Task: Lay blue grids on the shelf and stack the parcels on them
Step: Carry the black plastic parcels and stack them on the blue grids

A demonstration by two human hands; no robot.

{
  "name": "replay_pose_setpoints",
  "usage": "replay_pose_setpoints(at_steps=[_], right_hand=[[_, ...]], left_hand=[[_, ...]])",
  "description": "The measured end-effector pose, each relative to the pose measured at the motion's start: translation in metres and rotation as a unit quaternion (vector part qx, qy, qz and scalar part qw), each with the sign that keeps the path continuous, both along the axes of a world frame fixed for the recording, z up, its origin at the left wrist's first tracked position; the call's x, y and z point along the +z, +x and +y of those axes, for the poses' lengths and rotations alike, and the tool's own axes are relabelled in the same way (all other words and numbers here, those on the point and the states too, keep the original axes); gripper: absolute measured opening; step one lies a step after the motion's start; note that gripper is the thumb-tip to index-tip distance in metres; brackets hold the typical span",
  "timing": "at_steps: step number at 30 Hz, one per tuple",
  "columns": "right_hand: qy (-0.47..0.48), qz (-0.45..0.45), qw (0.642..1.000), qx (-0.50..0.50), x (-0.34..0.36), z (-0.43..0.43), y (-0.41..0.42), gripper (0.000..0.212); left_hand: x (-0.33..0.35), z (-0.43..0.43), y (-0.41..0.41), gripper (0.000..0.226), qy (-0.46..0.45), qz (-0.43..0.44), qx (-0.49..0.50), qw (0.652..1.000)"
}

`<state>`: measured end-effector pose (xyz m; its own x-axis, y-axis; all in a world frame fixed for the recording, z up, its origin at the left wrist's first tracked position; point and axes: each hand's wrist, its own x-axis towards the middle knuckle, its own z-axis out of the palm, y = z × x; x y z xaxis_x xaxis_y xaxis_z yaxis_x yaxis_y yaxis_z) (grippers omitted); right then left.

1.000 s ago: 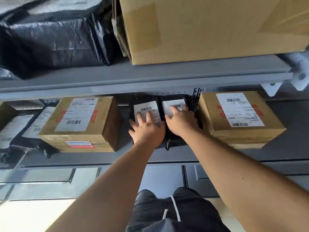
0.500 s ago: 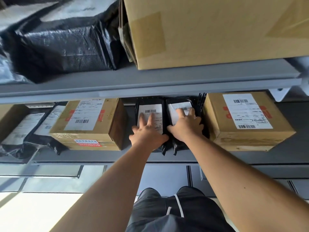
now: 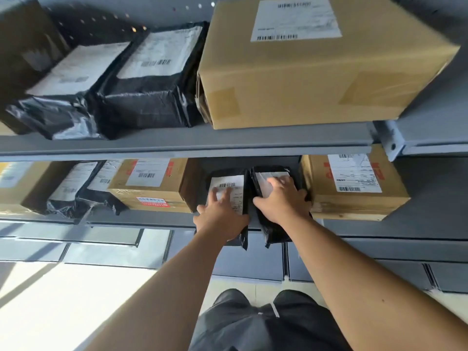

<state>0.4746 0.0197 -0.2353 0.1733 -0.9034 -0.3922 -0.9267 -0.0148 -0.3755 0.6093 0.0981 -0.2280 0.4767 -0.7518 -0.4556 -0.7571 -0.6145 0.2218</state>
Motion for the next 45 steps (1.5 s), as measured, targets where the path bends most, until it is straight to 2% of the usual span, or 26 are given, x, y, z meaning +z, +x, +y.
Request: replay_pose_setpoints(at_steps=[6, 12, 29, 39, 45], right_hand=[[0.006, -0.033, 0.999, -0.008, 0.041, 0.03, -0.018, 0.075], [-0.028, -0.042, 0.998, -0.026, 0.075, 0.062, -0.031, 0.071], [-0.137, -0.003, 0.972, -0.191, 0.124, 0.197, -0.085, 0.075], [-0.176, -0.005, 0.931, -0.318, 0.162, 0.24, -0.167, 0.075], [-0.22, -0.027, 0.893, -0.391, 0.194, 0.248, -0.243, 0.074]], left_hand=[[0.042, 0.03, -0.013, 0.09, -0.013, -0.001, -0.004, 1.0], [0.067, 0.054, -0.018, 0.091, -0.039, -0.01, -0.032, 0.999], [0.1, 0.136, -0.027, 0.094, -0.102, 0.009, -0.177, 0.979], [0.133, 0.144, -0.113, 0.098, -0.135, 0.023, -0.303, 0.943], [0.159, 0.135, -0.194, 0.098, -0.174, 0.042, -0.358, 0.917]])
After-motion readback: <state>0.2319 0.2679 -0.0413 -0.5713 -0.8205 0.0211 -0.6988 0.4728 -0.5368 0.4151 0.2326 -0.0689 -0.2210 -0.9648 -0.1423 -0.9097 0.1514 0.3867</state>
